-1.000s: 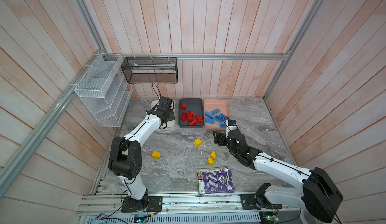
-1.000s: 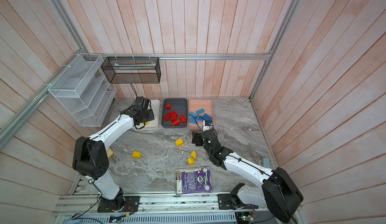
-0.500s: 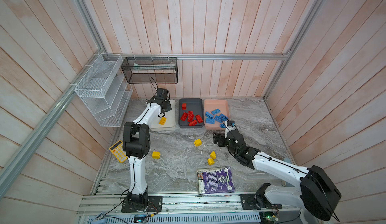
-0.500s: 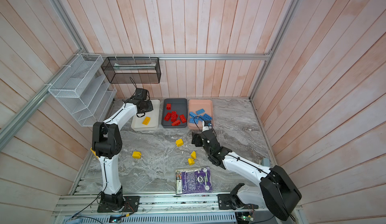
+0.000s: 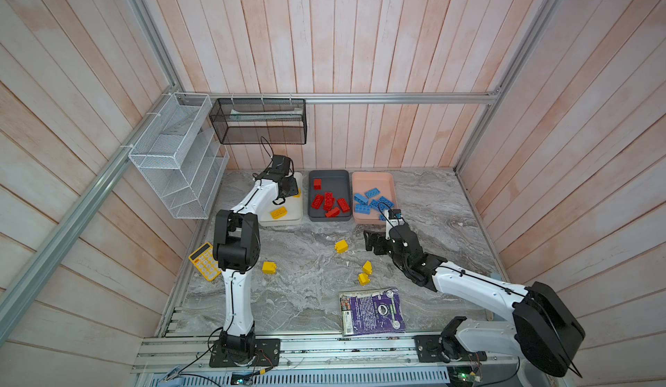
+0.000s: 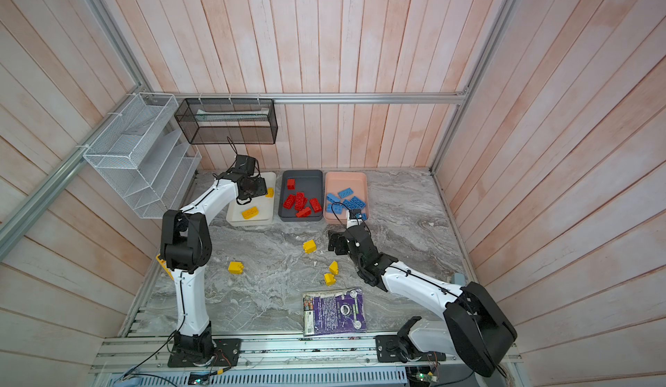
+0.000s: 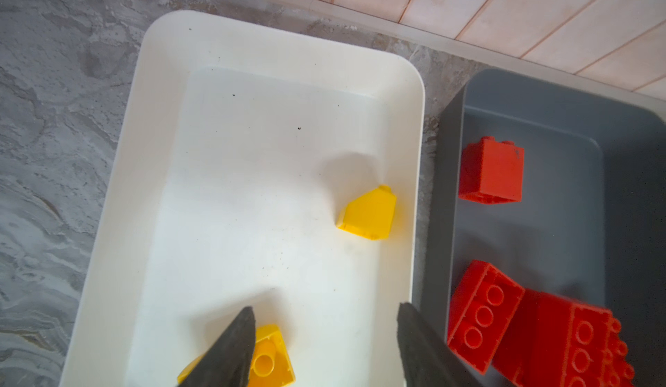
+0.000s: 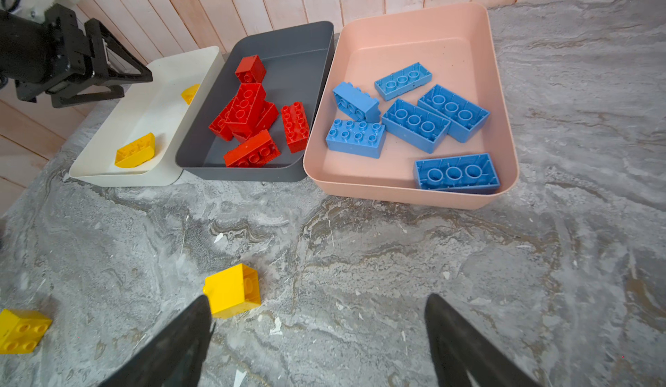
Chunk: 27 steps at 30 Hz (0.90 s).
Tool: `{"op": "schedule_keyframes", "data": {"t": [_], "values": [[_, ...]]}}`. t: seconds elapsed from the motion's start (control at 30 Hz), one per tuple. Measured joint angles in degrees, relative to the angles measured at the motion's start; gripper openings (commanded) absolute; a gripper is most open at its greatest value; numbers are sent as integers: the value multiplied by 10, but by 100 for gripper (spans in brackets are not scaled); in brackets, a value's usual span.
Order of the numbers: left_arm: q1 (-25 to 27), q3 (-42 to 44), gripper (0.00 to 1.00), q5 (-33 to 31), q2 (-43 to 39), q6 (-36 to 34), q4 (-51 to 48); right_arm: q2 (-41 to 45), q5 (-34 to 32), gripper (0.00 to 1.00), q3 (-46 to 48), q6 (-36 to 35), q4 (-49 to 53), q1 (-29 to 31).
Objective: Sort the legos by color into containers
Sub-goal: 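Withdraw the left gripper while the right gripper reaches toward a yellow brick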
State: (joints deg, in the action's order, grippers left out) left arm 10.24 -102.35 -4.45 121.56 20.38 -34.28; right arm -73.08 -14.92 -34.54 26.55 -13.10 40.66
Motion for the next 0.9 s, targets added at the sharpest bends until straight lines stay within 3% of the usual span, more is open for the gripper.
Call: {"op": "schedule_keyframes", "data": {"t": [0.1, 0.6, 0.9], "values": [[3, 44, 71, 13, -60, 4, 3, -19, 7, 100, -14, -11, 7, 4], [50, 219, 73, 61, -453, 8, 37, -177, 8, 100, -181, -34, 119, 50], [50, 350, 74, 78, -615, -1, 43, -260, 24, 99, -232, -39, 163, 51]]}}
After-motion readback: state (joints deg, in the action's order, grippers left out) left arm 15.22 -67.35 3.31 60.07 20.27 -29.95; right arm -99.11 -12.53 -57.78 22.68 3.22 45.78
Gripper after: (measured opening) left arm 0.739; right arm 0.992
